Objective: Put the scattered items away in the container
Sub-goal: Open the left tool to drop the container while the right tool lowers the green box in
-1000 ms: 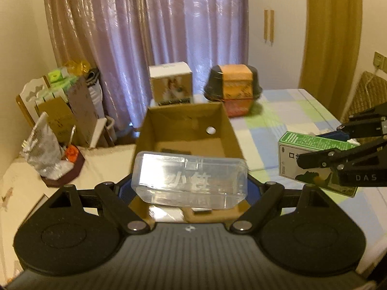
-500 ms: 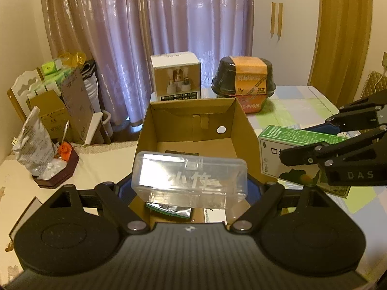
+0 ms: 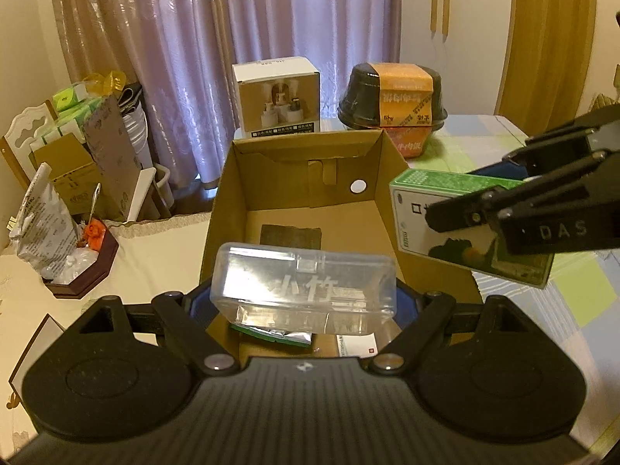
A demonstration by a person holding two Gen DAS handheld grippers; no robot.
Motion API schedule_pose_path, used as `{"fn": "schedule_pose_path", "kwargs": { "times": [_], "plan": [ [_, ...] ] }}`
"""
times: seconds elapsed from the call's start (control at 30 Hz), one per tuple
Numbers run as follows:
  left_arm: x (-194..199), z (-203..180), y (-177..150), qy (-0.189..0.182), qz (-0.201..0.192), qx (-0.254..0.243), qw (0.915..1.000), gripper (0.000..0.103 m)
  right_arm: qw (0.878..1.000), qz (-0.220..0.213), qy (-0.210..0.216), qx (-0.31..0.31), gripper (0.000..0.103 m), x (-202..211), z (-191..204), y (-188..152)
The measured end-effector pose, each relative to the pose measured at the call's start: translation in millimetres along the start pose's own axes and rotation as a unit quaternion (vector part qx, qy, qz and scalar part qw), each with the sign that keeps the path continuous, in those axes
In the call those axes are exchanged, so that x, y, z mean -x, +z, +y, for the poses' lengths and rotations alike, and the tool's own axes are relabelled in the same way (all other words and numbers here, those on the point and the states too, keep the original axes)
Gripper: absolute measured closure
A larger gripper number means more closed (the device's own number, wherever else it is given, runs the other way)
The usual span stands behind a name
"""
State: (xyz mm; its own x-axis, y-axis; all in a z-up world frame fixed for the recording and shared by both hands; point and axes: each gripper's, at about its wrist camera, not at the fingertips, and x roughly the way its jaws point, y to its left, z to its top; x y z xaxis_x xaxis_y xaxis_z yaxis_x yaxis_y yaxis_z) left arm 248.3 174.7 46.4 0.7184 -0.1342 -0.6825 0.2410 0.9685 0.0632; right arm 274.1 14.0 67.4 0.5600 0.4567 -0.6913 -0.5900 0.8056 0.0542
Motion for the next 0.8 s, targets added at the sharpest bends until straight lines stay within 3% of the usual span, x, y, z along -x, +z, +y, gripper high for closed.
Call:
{"fn": "schedule_pose_path", "kwargs": {
  "times": [0.47,0.8],
  "plan": [
    [-6.4,-1.1,-1.6,0.007,0.002,0.001,1.0,0.015,1.0,-0.001,-0.008,-0.005,0.07,-6.6,-4.3,1.6],
    [13.1,3.6,-3.7,0.013,-0.007,-0.001,0.9999,0.015,1.0,-0.004,-0.008,0.003,0.07,-6.4,2.8,11.0]
  ]
}}
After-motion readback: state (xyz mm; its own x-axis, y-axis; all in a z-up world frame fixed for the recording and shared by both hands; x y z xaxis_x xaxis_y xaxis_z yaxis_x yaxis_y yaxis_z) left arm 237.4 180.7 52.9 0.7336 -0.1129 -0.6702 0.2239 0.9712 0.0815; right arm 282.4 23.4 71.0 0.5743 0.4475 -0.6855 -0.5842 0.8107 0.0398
